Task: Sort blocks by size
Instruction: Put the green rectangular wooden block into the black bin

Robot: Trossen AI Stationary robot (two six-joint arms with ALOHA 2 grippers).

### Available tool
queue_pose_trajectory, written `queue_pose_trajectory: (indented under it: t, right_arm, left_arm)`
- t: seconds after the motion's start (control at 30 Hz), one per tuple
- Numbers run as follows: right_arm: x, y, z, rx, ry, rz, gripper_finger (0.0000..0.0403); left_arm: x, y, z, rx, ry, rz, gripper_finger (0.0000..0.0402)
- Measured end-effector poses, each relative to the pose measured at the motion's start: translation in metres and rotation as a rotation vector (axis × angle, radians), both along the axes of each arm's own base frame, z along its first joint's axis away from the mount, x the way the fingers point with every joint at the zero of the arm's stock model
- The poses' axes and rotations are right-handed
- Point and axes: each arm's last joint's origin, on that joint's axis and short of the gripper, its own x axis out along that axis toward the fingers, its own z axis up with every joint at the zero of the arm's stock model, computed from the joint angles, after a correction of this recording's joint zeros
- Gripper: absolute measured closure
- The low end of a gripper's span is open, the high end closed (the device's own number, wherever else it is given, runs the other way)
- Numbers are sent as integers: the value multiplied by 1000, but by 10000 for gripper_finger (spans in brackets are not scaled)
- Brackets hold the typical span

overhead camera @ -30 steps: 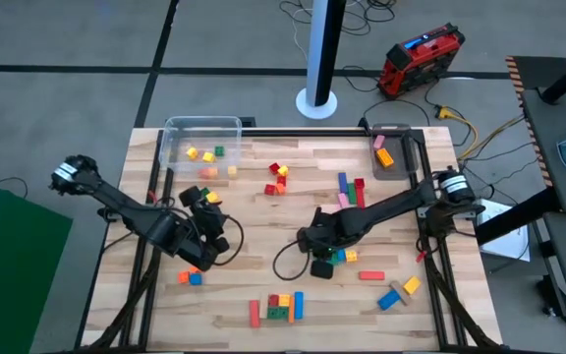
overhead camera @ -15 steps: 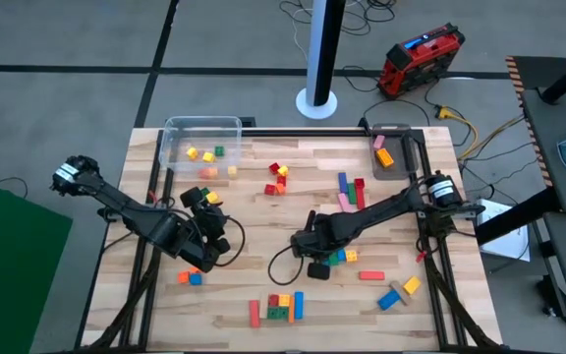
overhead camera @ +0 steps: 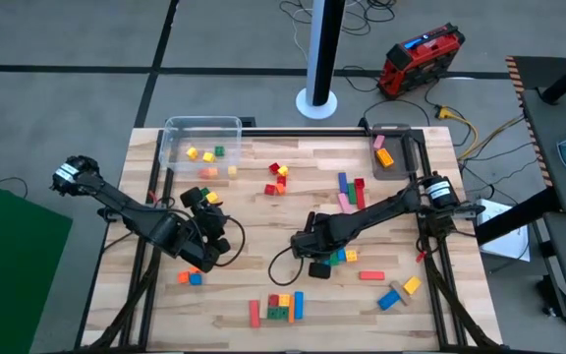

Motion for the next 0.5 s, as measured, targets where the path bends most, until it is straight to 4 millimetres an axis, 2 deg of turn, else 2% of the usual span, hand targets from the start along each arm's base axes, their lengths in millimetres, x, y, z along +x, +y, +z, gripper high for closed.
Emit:
queue_pose_trajectory:
  t: [0.13,0.27,0.37,0.5]
  right_arm:
    - [5,1,-7,-5,-11,28,390]
    - [14,3,-6,9,-97,41,390]
    - [23,3,-1,27,-193,36,390]
    - [32,2,18,-24,-269,68,390]
  left_arm:
    - [0,0,0,-2,-3,0,244]
    - [0,0,0,-3,-3,0,244]
    - [0,0,0,-2,-4,0,244]
    - [0,0,0,-2,-3,0,244]
